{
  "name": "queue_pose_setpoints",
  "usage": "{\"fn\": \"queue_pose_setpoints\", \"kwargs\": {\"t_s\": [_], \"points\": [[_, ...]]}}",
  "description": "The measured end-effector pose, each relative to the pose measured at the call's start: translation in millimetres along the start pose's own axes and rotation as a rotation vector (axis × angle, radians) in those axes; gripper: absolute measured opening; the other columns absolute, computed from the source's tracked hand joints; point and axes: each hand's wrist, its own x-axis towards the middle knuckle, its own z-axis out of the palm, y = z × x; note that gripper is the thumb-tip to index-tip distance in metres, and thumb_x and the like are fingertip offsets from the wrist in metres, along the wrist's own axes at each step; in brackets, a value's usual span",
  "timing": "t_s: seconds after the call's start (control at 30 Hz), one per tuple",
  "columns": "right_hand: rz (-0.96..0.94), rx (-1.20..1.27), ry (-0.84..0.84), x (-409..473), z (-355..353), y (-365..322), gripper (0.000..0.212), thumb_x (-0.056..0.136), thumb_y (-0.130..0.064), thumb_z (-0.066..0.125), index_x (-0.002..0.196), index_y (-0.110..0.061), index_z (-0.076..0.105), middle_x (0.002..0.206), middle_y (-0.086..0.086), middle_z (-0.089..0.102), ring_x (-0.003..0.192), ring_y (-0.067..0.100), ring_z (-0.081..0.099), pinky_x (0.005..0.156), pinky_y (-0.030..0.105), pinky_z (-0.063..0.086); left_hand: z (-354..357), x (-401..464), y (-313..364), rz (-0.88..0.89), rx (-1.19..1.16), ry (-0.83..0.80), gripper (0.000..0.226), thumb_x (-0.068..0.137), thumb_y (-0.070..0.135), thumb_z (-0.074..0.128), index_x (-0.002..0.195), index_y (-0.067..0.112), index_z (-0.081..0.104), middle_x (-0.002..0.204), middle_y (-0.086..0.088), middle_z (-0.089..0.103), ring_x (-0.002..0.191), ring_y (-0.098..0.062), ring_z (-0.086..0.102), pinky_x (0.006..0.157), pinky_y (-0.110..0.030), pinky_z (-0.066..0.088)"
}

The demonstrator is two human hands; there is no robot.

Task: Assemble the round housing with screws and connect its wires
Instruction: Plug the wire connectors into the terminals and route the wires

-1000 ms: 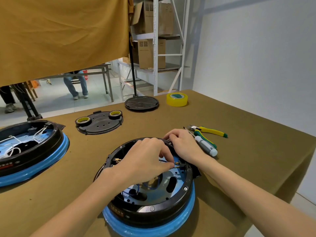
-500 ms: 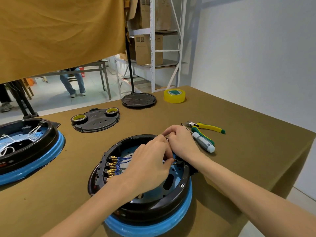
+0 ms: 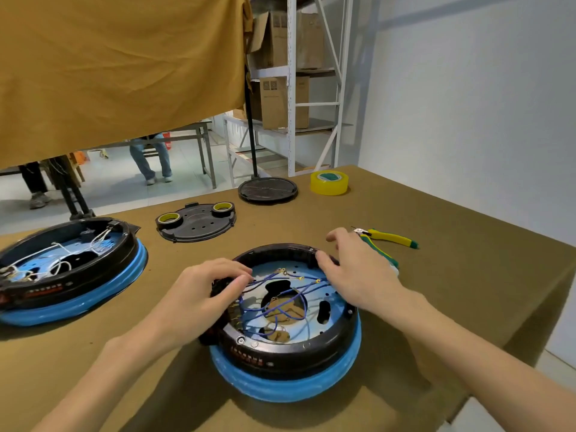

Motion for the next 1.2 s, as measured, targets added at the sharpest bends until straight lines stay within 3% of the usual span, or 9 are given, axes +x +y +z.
{"fn": "queue_pose_setpoints", "kwargs": {"t_s": [0.17, 0.33, 0.43, 0.53, 0.73, 0.9, 0.97, 1.07, 1.2], "points": [[0.047, 0.043, -0.063, -38, 9, -1, 0.037, 0.106, -0.042, 0.041, 0.14, -0.027, 0.042, 0.11, -0.002, 0.064, 0.095, 0.022, 0.063, 0.075, 0.042, 0.053, 13, -18, -13, -0.071, -0.106, 0.069, 0.04, 0.102, 0.057, 0.036, 0.116, 0.043, 0.071, 0.127, 0.032, 0.054, 0.128, 0.019, 0.041, 0.104, -0.024, 0.039], [0.026, 0.245, -0.058, 5, 1, -10, 0.035, 0.107, -0.031, 0.051, 0.134, -0.011, 0.059, 0.129, 0.006, 0.066, 0.117, 0.021, 0.061, 0.102, 0.039, 0.05, 12, -39, -16, 0.024, 0.055, 0.22, 0.047, 0.1, 0.071, 0.026, 0.115, 0.048, 0.065, 0.112, 0.041, 0.057, 0.124, 0.009, 0.044, 0.094, -0.017, 0.037], [0.101, 0.143, 0.044, 12, -4, -20, 0.041, 0.106, -0.037, 0.048, 0.137, -0.011, 0.054, 0.135, 0.011, 0.056, 0.117, 0.026, 0.058, 0.099, 0.042, 0.05, 10, -48, -24, 0.063, 0.058, 0.228, 0.044, 0.101, 0.065, 0.032, 0.119, 0.044, 0.066, 0.118, 0.038, 0.06, 0.128, 0.001, 0.048, 0.101, -0.021, 0.039], [0.15, 0.119, -0.11, -15, 2, -27, 0.044, 0.103, -0.043, 0.049, 0.134, -0.013, 0.046, 0.125, 0.009, 0.054, 0.105, 0.027, 0.061, 0.091, 0.045, 0.053, 14, -51, -31, 0.086, 0.054, 0.207, 0.048, 0.101, 0.062, 0.036, 0.13, 0.037, 0.066, 0.133, 0.033, 0.057, 0.14, 0.005, 0.04, 0.112, -0.023, 0.031], [0.082, 0.253, -0.125, -15, 13, -26, 0.042, 0.106, -0.016, 0.044, 0.147, -0.013, 0.04, 0.134, 0.01, 0.06, 0.106, 0.024, 0.064, 0.094, 0.042, 0.054, 18, -58, -31, 0.091, 0.097, 0.239, 0.046, 0.1, 0.061, 0.041, 0.129, 0.038, 0.068, 0.126, 0.033, 0.059, 0.137, 0.001, 0.039, 0.107, -0.025, 0.035], [-0.059, 0.209, 0.102, -2, 10, -33, 0.02, 0.104, -0.021, 0.053, 0.112, -0.02, 0.071, 0.112, -0.002, 0.064, 0.103, 0.015, 0.061, 0.095, 0.035, 0.049, 18, -58, -25, 0.096, 0.201, 0.224, 0.053, 0.094, 0.065, 0.047, 0.136, 0.036, 0.064, 0.125, 0.026, 0.06, 0.129, 0.004, 0.037, 0.101, -0.022, 0.035], [-0.161, 0.162, 0.034, -10, 12, -40, 0.02, 0.1, -0.032, 0.057, 0.098, -0.024, 0.075, 0.097, -0.009, 0.066, 0.091, 0.011, 0.062, 0.091, 0.038, 0.051, 18, -57, -26, 0.095, 0.207, 0.228, 0.054, 0.093, 0.065, 0.048, 0.135, 0.036, 0.065, 0.125, 0.026, 0.06, 0.129, 0.003, 0.038, 0.101, -0.02, 0.034], [-0.22, 0.071, -0.129, -13, 13, -46, 0.021, 0.095, -0.045, 0.063, 0.101, -0.027, 0.074, 0.095, -0.015, 0.064, 0.093, 0.007, 0.06, 0.094, 0.036, 0.047, 18, -55, -27, 0.103, 0.22, 0.21, 0.052, 0.093, 0.065, 0.049, 0.133, 0.037, 0.065, 0.126, 0.025, 0.059, 0.13, 0.001, 0.037, 0.102, -0.02, 0.033], [-0.179, 0.211, -0.055, -3, 18, -42, 0.015, 0.095, -0.034, 0.069, 0.096, -0.023, 0.078, 0.087, -0.011, 0.072, 0.083, 0.006, 0.065, 0.082, 0.032, 0.054, 18, -48, -26, 0.064, 0.213, 0.169, 0.049, 0.092, 0.068, 0.046, 0.131, 0.043, 0.062, 0.13, 0.028, 0.055, 0.133, 0.001, 0.033, 0.103, -0.019, 0.028]]}}
